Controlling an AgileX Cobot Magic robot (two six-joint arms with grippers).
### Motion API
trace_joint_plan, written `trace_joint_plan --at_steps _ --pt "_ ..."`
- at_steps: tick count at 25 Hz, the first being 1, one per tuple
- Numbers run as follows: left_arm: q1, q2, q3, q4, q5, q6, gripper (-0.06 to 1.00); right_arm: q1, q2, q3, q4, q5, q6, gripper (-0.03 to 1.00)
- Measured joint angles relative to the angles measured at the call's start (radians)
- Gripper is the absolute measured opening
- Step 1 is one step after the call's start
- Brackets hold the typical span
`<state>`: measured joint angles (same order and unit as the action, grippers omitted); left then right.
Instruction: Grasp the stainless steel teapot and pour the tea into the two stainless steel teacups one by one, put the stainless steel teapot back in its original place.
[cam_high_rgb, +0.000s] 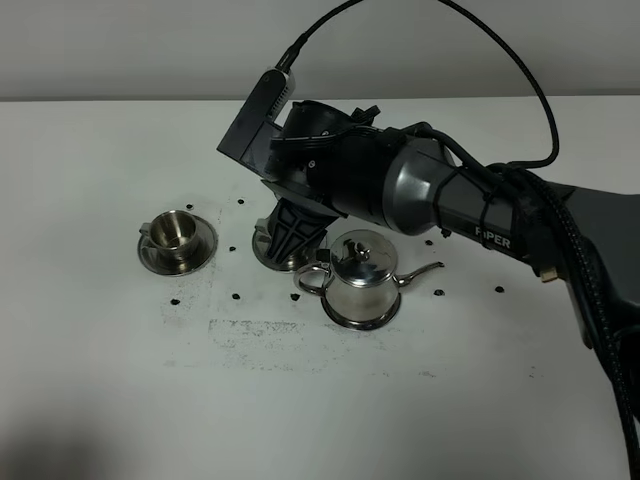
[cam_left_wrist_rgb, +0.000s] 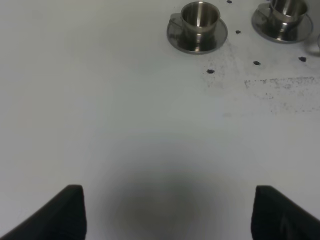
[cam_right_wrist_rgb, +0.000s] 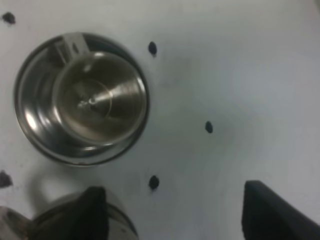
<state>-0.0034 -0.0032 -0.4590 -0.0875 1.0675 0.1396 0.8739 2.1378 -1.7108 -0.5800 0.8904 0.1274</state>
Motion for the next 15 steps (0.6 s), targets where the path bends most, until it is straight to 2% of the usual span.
trace_joint_plan --at_steps 10,15 --pt "0.000 0.000 0.000 0.000 0.000 0.000 0.66 0.031 0.014 0.000 0.000 0.009 0.002 0.51" --pt "0.000 0.000 0.000 0.000 0.000 0.000 0.66 0.039 0.040 0.001 -0.031 0.037 0.013 0.51"
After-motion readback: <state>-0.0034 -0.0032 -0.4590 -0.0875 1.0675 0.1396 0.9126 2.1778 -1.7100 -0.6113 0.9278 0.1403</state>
